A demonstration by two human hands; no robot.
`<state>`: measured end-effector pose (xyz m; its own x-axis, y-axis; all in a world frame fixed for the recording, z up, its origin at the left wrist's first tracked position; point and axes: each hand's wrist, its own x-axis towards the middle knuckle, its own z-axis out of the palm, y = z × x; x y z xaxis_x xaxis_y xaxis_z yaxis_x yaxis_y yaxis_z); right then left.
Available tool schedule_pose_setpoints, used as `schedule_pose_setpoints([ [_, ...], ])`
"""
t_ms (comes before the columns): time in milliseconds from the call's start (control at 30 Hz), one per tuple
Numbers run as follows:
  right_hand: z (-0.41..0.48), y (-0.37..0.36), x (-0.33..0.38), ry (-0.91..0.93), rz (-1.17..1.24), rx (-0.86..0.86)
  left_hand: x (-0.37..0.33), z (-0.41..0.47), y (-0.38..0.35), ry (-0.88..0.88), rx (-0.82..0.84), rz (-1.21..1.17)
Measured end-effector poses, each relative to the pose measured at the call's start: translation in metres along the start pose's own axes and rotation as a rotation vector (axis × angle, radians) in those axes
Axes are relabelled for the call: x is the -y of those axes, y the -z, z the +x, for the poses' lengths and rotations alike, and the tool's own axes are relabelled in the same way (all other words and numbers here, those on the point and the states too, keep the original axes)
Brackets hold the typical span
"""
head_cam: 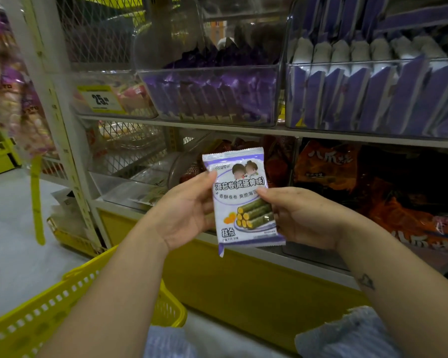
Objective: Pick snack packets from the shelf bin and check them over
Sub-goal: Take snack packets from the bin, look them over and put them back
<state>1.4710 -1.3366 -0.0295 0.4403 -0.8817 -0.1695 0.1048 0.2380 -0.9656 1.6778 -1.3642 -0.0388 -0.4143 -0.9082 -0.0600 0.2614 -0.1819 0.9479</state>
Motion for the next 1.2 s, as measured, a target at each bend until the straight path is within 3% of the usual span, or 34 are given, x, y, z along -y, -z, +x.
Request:
schedule_pose_setpoints([
  [167, 0.002, 0.002, 0.003, 0.045, 0.080, -0.109, 0.000, -0.007, 0.009, 0.083, 0.197, 0.171],
  [633, 0.003, 0.003, 0.004, 0.059, 0.219, -0.089, 0.000, -0.011, 0.021, 0.061, 0.229, 0.135],
  [800, 0.004, 0.000, 0.003, 0.106, 0.144, -0.158, -0.001, -0.013, 0.018, 0.043, 0.137, 0.259],
  [900, 0.007, -0.010, 0.000, 0.149, 0.010, -0.198, 0.001, -0.008, 0.009, -0.160, -0.082, 0.378],
  [1000, 0.009, -0.024, -0.004, 0.190, -0.067, -0.183, 0.003, -0.005, -0.002, -0.290, -0.063, 0.303],
  [1100, 0.009, -0.033, -0.006, 0.224, -0.116, -0.088, 0.009, -0.004, -0.006, -0.232, 0.037, 0.281],
  [1200, 0.009, -0.032, -0.005, 0.239, -0.115, -0.042, 0.008, -0.003, -0.005, -0.146, 0.096, 0.075],
])
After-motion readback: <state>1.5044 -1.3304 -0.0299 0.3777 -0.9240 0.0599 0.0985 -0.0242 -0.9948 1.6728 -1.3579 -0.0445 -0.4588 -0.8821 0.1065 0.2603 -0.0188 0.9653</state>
